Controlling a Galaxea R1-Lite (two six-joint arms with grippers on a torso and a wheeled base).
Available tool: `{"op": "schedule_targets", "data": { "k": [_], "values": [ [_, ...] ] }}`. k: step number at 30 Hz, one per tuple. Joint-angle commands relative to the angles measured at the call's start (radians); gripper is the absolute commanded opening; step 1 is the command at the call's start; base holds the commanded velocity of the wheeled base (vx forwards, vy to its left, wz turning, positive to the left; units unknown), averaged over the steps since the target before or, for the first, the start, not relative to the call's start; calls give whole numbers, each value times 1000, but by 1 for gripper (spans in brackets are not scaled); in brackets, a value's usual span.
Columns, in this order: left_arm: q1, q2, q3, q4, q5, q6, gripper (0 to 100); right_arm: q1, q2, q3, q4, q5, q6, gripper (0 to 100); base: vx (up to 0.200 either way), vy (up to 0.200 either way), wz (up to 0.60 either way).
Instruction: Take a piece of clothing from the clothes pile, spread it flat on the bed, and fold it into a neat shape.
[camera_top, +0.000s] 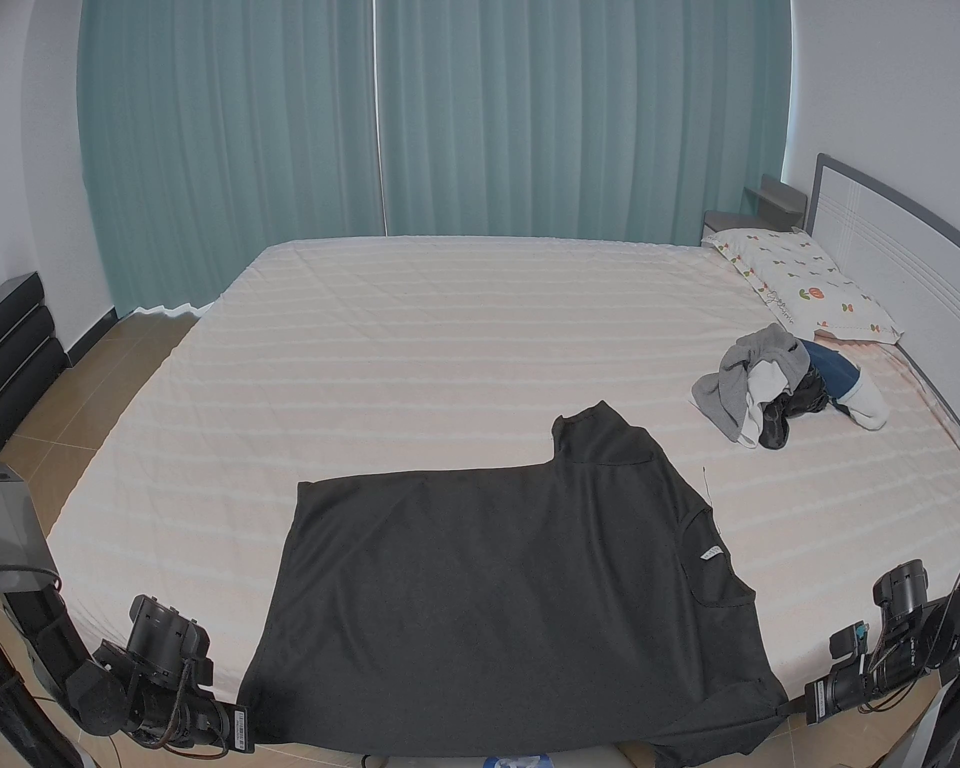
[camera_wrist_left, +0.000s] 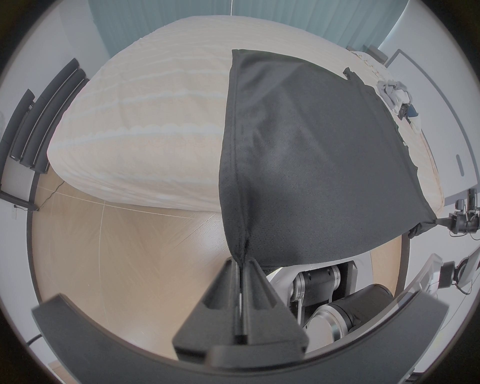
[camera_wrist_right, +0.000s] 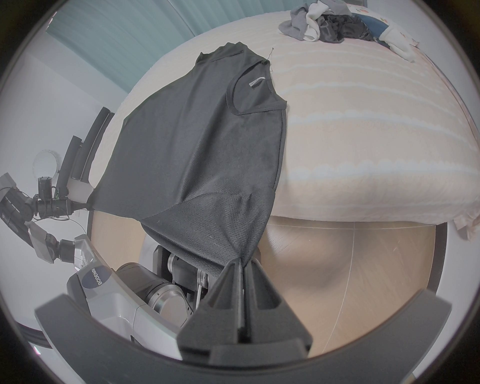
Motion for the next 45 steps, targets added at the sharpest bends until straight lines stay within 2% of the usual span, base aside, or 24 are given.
{"op": "schedule_targets", "data": {
  "k": [1,3,7,9,10,13,17,32,37,45],
  "values": [
    [1,-13,4,-4,-1,-4,0,-1,-17,12,-3,1,-1,0,0,0,0],
    [18,-30,-31,-41,-6,-44,0,-1,-75,-1,-14,15,9,0,0,0,0],
    [20,-42,-116,-114,-9,-240,0,-13,-93,-94,-15,26,27,0,0,0,0],
    [23,-38,-148,-141,-8,-301,0,-15,-98,-128,-14,26,61,0,0,0,0],
    [29,-35,-180,-167,-3,-363,0,-8,-110,-160,-14,26,105,0,0,0,0],
    [43,-32,-220,-213,-1,-439,0,18,-130,-208,-14,26,197,0,0,0,0],
    [61,-21,-237,-216,5,-450,0,35,-132,-240,-14,21,279,0,0,0,0],
    [76,8,-237,-207,12,-452,0,59,-112,-300,-14,26,288,0,0,0,0],
    [75,80,-266,-214,9,-456,0,64,-53,-357,-14,24,296,0,0,0,0],
    [75,226,-400,-219,14,-550,0,85,123,-467,-17,15,331,0,0,0,0]
  ]
}}
